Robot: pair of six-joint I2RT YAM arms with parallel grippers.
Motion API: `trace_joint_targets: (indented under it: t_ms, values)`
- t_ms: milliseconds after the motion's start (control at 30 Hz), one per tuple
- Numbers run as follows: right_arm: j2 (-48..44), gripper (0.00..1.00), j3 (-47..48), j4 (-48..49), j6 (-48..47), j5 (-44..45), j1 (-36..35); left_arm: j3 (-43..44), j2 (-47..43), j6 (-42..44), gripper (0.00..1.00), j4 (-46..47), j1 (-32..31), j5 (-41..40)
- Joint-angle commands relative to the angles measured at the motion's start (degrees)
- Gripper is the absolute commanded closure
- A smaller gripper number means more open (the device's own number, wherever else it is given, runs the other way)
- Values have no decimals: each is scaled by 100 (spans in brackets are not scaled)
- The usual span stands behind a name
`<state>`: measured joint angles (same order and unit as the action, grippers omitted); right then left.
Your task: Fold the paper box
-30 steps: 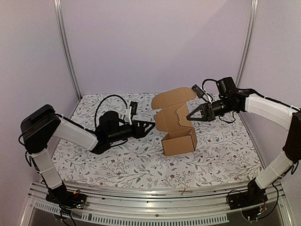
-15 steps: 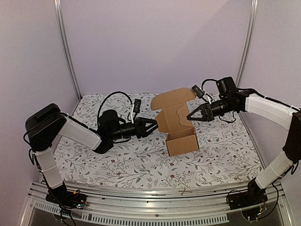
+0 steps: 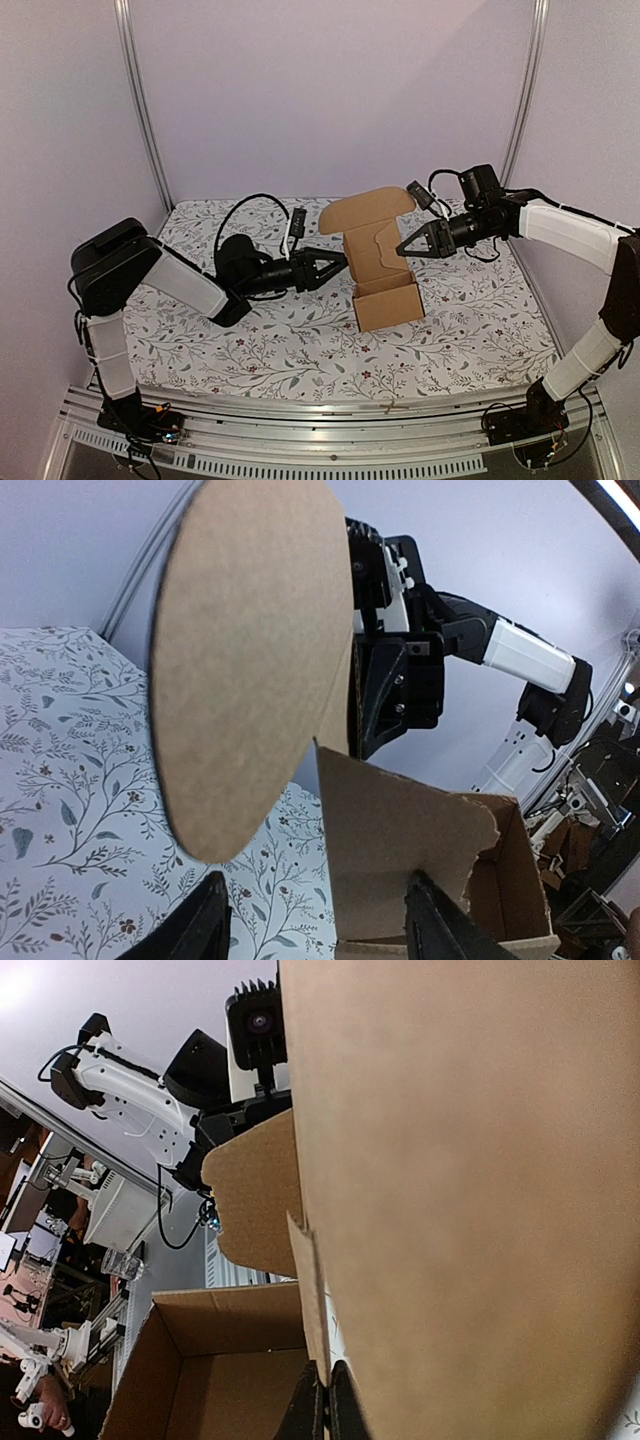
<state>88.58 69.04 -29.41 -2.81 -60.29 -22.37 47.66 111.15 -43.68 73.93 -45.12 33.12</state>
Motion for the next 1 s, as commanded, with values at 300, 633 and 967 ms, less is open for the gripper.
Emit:
trace_joint_targets:
  t_ms: [300,633,967]
  values:
    - [178,100,-21,345,400,-1091,-200,580,605,-410,44,1065,-228,560]
    - [222,100,-29,332,369,-937,-279,800,829,-668,85,1341,-243,838]
    - [-39,94,11,-177,-207,486,-230,303,444,-350,100,920,-161,540]
